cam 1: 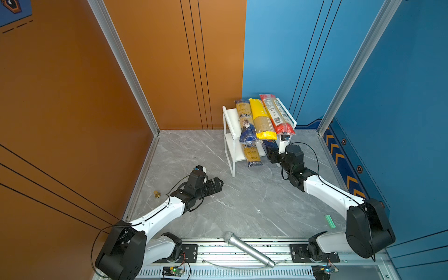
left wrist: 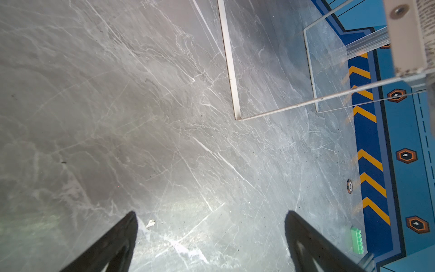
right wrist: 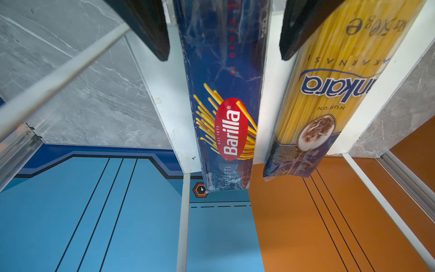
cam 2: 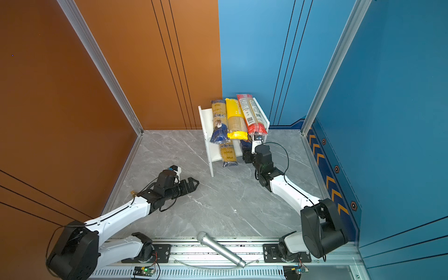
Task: Arrange pasta packages on shelves
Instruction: Place the pasta bag on the shelf.
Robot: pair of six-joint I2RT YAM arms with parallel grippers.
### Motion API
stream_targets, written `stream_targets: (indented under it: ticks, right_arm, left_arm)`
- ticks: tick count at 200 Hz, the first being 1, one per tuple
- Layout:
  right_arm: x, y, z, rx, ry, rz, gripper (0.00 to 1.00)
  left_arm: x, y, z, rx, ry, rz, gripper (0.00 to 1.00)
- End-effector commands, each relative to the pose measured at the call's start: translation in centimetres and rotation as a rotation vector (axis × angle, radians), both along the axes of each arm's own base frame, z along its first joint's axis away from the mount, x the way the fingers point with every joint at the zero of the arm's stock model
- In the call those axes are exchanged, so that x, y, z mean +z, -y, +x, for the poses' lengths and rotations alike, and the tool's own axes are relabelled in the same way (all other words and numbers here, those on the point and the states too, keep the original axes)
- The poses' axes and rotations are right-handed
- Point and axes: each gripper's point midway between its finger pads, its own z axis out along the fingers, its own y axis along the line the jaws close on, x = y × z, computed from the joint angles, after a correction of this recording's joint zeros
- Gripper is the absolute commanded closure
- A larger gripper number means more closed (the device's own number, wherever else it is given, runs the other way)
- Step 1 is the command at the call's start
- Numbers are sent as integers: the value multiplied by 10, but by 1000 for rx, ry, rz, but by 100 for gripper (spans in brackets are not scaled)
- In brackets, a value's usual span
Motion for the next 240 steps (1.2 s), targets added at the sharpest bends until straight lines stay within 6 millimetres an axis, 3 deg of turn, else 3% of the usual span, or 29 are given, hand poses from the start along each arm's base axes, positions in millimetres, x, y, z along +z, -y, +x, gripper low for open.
stream_targets:
  ticks: [1, 240]
  right_arm:
    - [19, 5, -3, -15, 58, 17, 27]
    - [7, 13, -25, -17, 36, 13, 23]
  left_arm:
    - [-1, -7, -1, 11, 3, 18, 2]
    - [1, -8, -3, 14, 10, 15, 2]
